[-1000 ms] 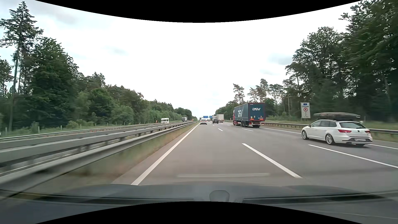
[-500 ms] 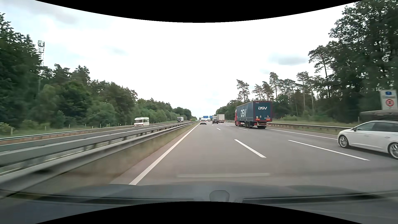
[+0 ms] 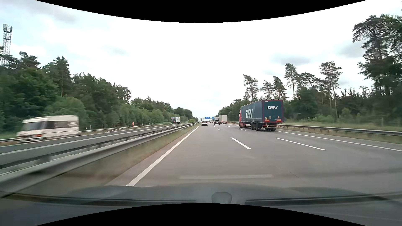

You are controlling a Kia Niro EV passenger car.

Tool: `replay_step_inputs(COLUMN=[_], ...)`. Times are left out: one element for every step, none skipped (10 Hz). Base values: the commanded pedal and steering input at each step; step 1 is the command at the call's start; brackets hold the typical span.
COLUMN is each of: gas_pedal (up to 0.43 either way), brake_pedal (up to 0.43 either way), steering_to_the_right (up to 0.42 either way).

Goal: Follow the waypoints while adhering to traffic rules and regulations

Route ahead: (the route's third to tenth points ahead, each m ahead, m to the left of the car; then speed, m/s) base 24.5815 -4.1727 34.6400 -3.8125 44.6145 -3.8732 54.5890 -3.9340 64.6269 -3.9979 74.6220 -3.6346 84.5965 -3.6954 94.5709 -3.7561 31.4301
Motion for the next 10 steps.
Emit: replay_step_inputs(gas_pedal=[0.169, 0.169, 0.169, 0.169, 0.169, 0.169, 0.169, 0.169, 0.169, 0.169], brake_pedal=[0.0, 0.0, 0.0, 0.0, 0.0, 0.0, 0.0, 0.0, 0.0, 0.0], steering_to_the_right=[-0.002, -0.002, -0.002, -0.002, -0.002, -0.002, -0.002, -0.002, -0.002, -0.002])
